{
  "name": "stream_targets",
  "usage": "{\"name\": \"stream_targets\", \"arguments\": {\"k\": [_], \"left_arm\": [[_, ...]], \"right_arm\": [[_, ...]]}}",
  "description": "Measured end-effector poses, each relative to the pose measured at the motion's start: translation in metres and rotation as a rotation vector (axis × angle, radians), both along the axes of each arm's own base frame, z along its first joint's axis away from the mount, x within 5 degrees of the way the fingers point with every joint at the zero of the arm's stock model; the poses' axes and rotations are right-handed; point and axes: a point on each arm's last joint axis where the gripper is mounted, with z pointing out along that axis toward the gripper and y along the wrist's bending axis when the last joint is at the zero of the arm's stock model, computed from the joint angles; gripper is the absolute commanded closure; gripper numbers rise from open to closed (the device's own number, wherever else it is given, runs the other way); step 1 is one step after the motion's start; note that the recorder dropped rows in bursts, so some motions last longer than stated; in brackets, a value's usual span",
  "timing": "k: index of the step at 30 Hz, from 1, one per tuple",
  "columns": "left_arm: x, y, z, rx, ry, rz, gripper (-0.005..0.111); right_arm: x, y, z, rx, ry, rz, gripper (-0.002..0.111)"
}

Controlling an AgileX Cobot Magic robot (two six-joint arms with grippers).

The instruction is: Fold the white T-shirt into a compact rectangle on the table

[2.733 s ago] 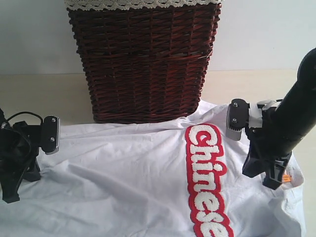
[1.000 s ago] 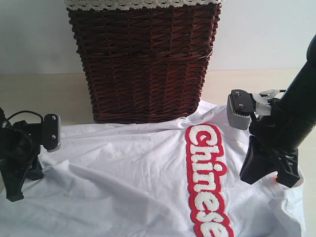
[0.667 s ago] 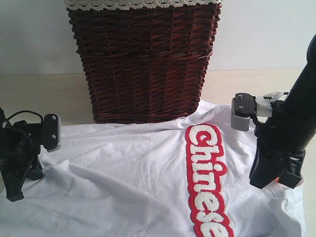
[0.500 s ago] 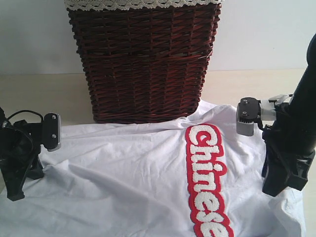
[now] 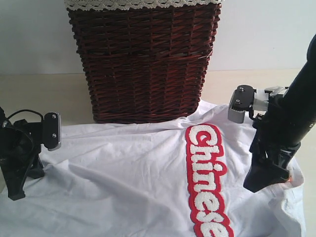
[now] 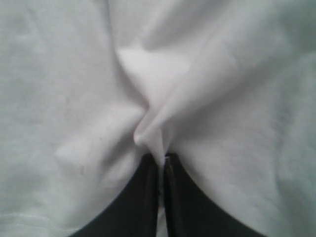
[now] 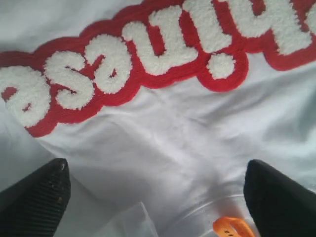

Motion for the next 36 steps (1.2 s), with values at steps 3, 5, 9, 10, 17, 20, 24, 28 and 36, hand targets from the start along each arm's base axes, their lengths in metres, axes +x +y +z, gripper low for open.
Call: {"name": "stream_targets", "arguments": {"k": [3,5,9,10,17,20,24,28,36], "left_arm": [[0.000,0.000,0.000,0.000,0.000,0.000,0.107],[0.000,0.000,0.000,0.000,0.000,0.000,0.107],[0.000,0.000,0.000,0.000,-0.002,0.000,0.107],[0.000,0.000,0.000,0.000,-0.002,0.000,0.107],[0.000,0.000,0.000,-0.003,-0.003,0.004,0.107],[0.000,0.000,0.000,-0.004,-0.003,0.005,0.107],[0.001,0.000,0.000,-0.005,-0.010,0.006,0.107],[0.001,0.000,0.000,-0.007,-0.011,0.009,0.107],[0.001,-0.001,0.000,-0.010,-0.013,0.012,0.107]], "right_arm": [[0.000,-0.001,0.000,-0.015,-0.003,0.018,0.018],[-0.001,-0.005,-0.001,-0.058,-0.009,0.068,0.018],[-0.001,-0.013,-0.008,-0.137,-0.011,0.208,0.018],[0.000,-0.013,-0.010,-0.142,-0.011,0.228,0.018],[0.009,-0.015,-0.044,-0.152,0.044,0.292,0.018],[0.011,-0.016,-0.056,-0.160,0.068,0.308,0.018],[0.021,-0.016,-0.056,-0.165,0.054,0.310,0.018],[0.030,-0.015,-0.054,-0.166,0.041,0.310,0.018],[0.033,-0.015,-0.065,-0.171,0.044,0.310,0.018]]}}
